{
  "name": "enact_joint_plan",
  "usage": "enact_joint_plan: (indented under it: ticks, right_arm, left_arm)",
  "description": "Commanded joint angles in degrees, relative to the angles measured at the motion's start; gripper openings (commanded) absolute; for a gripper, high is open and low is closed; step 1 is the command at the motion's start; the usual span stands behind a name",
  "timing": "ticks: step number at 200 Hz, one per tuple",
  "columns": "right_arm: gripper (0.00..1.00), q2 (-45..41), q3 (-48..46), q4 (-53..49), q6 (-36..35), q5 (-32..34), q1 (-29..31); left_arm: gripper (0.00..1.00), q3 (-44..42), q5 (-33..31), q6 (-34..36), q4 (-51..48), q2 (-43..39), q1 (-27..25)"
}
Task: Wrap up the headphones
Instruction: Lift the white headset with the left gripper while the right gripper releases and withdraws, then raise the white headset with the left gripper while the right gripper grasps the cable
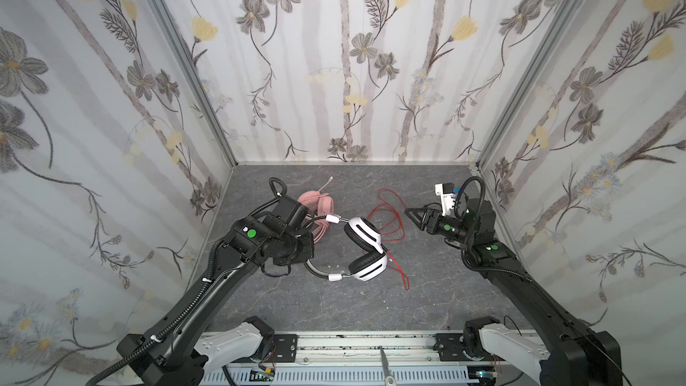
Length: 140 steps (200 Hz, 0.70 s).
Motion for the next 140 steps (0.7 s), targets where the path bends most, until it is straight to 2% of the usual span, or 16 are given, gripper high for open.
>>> enact_joint_plan:
  ticks: [1, 46, 73, 85, 101, 113, 125, 140]
  right_arm:
    - [0.64, 0.0, -1.7, -4.8, -7.8, 0.5, 1.0]
    - [0.61, 3.1, -7.8, -3.8, -8.3, 6.4, -3.3]
    - [0.63, 6.3, -7.1, -5.3, -6.4, 10.2, -3.4]
    - [0.64, 8.0, -7.3, -4.0, -4.8, 9.0, -3.4]
    - [0.64, 10.0, -8.9, 0.5, -4.1, 3.5, -3.3]
    - [0.63, 10.9, -11.3, 6.1, -4.4, 0.2, -2.9]
    - [0.59, 11.4, -12.1, 7.1, -5.9, 1.9, -1.4]
    - [0.59, 11.2, -11.6, 6.0, -9.2, 5.2, 2.3]
  left_arm:
    - [0.00, 3.6, 4.3, -3.1, 1.6, 1.1, 1.2]
    - [0.00, 15.5, -2.9, -12.2, 0.2, 1.5, 1.2]
    - [0.00, 18.2, -6.0, -15.9, 1.4, -0.8, 1.2]
    - [0.00, 18.4, -6.0, -17.4, 3.1, -1.7, 1.4]
    - [0.00, 19.7, -4.1, -19.7, 4.5, -1.4, 2.0]
    - [0.00, 21.5, -5.2, -21.9, 3.9, -0.9, 2.6]
    - [0.00, 23.7, -7.4, -25.0, 1.4, -0.5, 3.5]
    - [0.00, 25.2, -9.1, -28.0, 0.5, -1.0, 4.6]
